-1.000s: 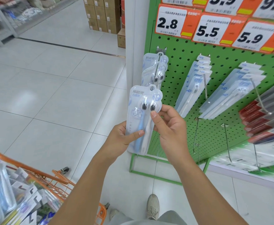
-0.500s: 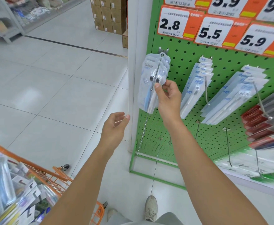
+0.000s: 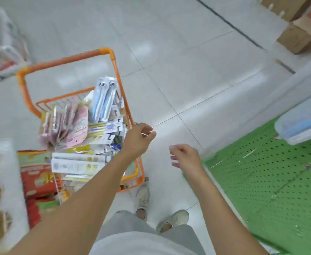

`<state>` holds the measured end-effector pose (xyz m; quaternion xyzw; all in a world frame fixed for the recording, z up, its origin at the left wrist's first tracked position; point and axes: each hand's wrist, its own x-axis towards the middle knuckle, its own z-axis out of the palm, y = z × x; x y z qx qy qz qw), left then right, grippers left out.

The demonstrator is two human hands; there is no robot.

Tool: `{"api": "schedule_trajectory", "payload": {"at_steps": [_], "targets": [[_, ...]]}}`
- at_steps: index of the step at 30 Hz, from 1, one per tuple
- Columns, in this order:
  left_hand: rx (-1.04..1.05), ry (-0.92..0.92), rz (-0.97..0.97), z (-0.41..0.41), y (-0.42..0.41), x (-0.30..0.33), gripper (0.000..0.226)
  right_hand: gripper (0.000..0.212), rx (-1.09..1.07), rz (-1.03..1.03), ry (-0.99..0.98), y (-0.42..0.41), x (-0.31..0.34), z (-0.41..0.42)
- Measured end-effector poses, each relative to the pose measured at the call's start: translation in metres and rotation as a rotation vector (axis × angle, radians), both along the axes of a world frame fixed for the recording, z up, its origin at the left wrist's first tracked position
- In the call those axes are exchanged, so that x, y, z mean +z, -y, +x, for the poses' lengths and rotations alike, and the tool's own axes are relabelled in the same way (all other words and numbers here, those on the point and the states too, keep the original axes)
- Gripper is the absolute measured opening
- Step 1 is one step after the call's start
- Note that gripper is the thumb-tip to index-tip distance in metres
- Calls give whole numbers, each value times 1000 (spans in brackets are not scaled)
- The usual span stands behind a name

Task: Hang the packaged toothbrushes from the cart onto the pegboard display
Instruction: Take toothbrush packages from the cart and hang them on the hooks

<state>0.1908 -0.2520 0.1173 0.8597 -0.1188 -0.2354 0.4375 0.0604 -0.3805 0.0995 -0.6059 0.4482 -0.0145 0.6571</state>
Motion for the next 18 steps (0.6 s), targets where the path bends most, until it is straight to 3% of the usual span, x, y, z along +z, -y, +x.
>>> {"api": "schedule_trajectory", "payload": {"at_steps": [4,6,10,18], "targets": [[76,45,236,11,-96,-34,11,44,450,-243,-169,-67,-47,69],[67,38,302,9,-130,-47,10,45,568,-298,-258,-88,-68,88],[67,31,318,3,-174,-72,11,28,630,-346,-408,-105,-112,96],[-88,-114,273,0,-186,-104,30,18,659,-497,-402,-111,-148,78]]}}
